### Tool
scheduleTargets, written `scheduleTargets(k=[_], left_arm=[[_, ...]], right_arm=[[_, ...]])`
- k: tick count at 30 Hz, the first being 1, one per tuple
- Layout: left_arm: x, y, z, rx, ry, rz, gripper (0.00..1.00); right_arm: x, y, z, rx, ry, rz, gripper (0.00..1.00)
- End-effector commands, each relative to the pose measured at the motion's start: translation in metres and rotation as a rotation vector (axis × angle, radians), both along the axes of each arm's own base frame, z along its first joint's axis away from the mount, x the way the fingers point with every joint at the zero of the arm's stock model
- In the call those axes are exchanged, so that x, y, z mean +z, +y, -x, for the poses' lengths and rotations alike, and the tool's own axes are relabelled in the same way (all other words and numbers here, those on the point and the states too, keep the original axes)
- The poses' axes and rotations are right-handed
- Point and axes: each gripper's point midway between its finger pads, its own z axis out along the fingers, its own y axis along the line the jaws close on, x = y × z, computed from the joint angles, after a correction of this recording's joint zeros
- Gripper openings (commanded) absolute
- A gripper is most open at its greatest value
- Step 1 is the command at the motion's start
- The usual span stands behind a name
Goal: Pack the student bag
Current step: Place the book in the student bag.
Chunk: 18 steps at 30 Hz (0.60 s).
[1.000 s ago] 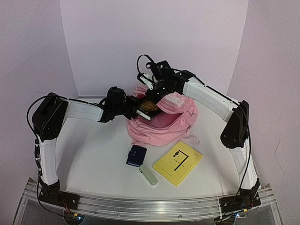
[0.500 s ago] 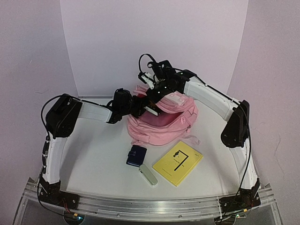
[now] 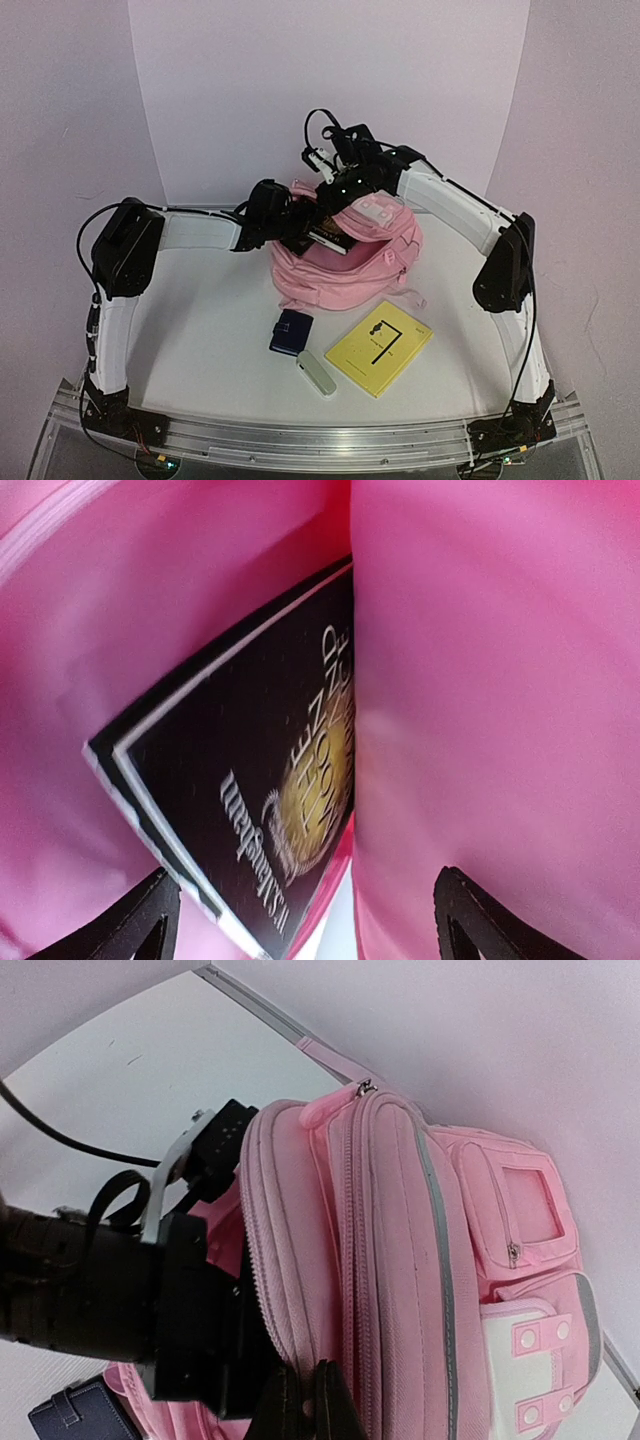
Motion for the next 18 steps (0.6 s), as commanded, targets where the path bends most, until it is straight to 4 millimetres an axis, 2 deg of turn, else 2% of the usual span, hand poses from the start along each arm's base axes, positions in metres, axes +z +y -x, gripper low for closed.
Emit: scheduleTargets(k=[1,6,12,14,15,18], left_arm=[[0.018,0.013,0.022,0.014,0.028,-0.078,0.88],[0.025,0.022,0.042,0.005,0.005,-0.078,0.85],[0.039,0.051,0.071,0.002,-0.060,-0.131,0.99],[0.042,0.058,0.079,-0.014,-0.086,-0.175,1.00],[0.046,0.061,0.084,-0.026,-0.105,-0.192,1.00],[0.055,0.058,0.101,-0.116,-0.181,-0.237,1.00]], right_arm=[[0.066,-0.012,-0.017,-0.053,-0.131,-0.122,0.00],[0.053,-0.011,-0.012,-0.035,-0.096,-0.110,0.00],[0.015,-0.002,0.002,0.021,0.022,-0.108,0.00],[0.000,0.000,0.007,0.030,0.071,-0.106,0.00],[-0.009,0.000,0.010,0.037,0.099,-0.103,0.04],[-0.028,0.002,0.023,0.063,0.177,-0.099,0.28]])
